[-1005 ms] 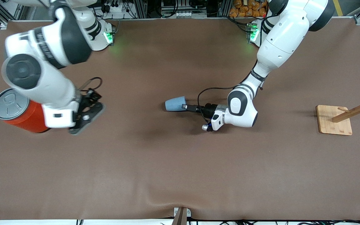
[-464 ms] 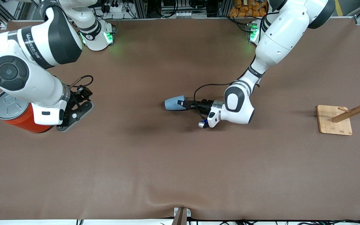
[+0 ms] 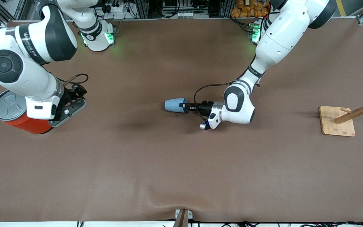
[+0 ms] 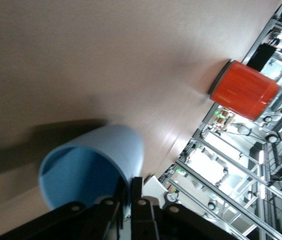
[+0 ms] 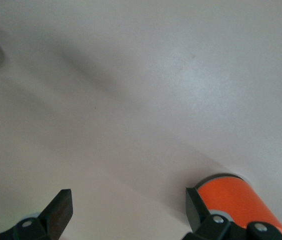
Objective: Flip cup
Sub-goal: 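Carry the cup with the left gripper while the right gripper withdraws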
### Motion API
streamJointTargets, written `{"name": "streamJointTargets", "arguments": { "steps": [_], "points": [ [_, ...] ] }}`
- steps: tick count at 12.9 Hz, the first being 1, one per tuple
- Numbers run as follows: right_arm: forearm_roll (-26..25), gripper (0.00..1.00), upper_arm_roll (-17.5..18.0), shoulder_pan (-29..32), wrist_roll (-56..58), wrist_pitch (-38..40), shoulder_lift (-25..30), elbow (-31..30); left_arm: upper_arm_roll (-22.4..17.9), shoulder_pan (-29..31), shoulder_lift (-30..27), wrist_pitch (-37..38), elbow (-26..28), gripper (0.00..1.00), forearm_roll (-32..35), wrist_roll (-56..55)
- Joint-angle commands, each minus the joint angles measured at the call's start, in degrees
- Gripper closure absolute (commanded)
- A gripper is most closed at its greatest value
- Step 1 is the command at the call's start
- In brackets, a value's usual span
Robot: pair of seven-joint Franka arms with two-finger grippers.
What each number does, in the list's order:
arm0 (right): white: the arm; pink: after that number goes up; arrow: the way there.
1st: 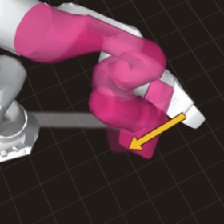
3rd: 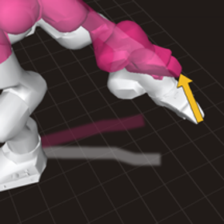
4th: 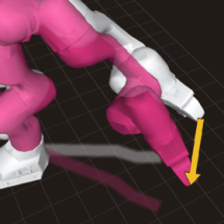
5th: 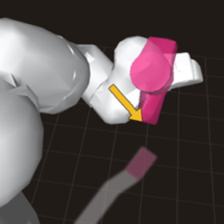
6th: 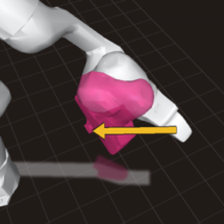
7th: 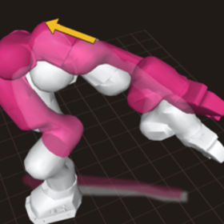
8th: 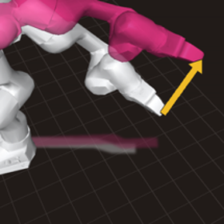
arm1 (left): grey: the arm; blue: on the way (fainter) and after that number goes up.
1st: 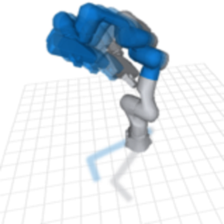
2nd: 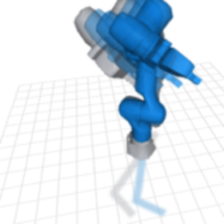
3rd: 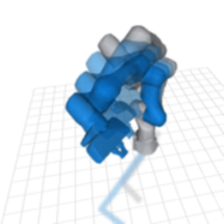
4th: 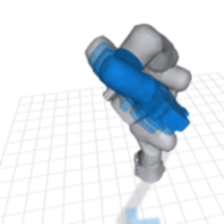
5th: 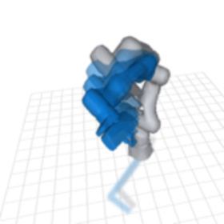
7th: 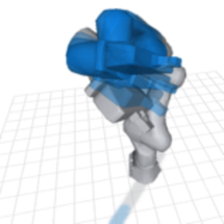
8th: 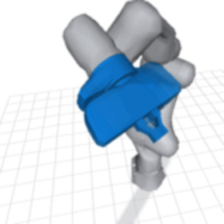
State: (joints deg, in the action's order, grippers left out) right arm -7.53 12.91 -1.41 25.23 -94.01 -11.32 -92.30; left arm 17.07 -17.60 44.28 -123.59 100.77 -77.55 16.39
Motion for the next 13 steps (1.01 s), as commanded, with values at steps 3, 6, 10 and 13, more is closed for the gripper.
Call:
{"name": "streamJointTargets", "arguments": {
  "steps": [3, 6, 10, 13],
  "points": [
    [1.55, 0.0, 0.71, 4.03, 4.53, -0.3, 1.31, 1.67, -0.63, 0.99, -4.54, -1.12, -2.85, 1.0, 0.37, -10.46],
    [1.55, 0.0, 0.62, 6.94, 5.0, 1.02, 1.3, 4.14, -3.09, 1.42, -8.5, -1.12, -7.59, 1.0, 10.27, -23.12],
    [1.81, 0.0, 0.88, 6.68, -6.36, 1.55, 1.83, 4.24, -6.26, 1.95, -9.56, -1.12, -14.45, 1.0, 31.17, -40.78],
    [6.47, 0.0, 0.8, 6.77, -19.67, 4.1, 2.09, 3.97, -9.59, 2.13, -11.68, -0.77, -14.37, 1.0, 54.52, -49.0]
  ]
}}
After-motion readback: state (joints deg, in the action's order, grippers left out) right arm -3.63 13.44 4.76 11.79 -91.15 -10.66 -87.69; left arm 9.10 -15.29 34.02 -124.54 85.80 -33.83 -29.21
